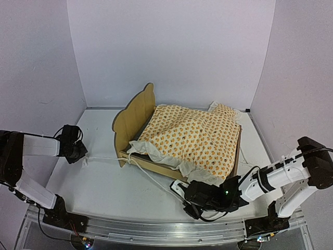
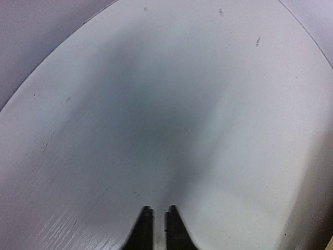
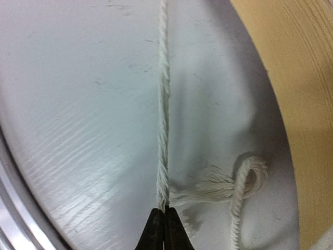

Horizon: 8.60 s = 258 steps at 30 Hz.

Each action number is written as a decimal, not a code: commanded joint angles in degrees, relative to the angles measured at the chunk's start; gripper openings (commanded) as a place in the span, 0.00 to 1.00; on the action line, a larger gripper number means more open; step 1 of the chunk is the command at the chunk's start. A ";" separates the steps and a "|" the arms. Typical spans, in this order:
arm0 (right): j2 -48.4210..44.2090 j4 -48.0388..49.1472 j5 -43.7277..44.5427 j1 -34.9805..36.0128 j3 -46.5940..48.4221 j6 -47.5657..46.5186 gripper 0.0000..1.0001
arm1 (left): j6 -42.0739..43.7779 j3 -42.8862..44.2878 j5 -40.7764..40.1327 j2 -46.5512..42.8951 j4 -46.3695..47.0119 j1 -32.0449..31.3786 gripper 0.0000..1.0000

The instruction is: Set up the pet bed

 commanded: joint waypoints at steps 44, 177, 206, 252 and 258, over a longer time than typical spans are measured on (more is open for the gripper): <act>14.46 -45.38 -3.77 -15.27 49.77 -17.54 0.69 | -27.49 32.60 -13.36 11.53 -14.25 -49.26 0.65; 5.22 -1.96 -50.08 -20.94 19.31 25.21 0.93 | 12.63 16.97 24.79 9.54 12.63 -12.53 0.88; 32.72 -26.51 -43.19 -59.39 77.83 -14.15 0.98 | 15.54 16.97 28.26 -24.96 -18.21 -6.28 0.98; 14.86 -7.51 -43.10 -58.14 43.59 -8.59 0.00 | 18.51 35.50 32.14 18.08 -8.69 8.68 0.70; 3.29 -17.30 -16.85 -49.02 35.71 -9.27 0.00 | 21.71 40.88 21.48 9.84 -15.75 8.39 0.98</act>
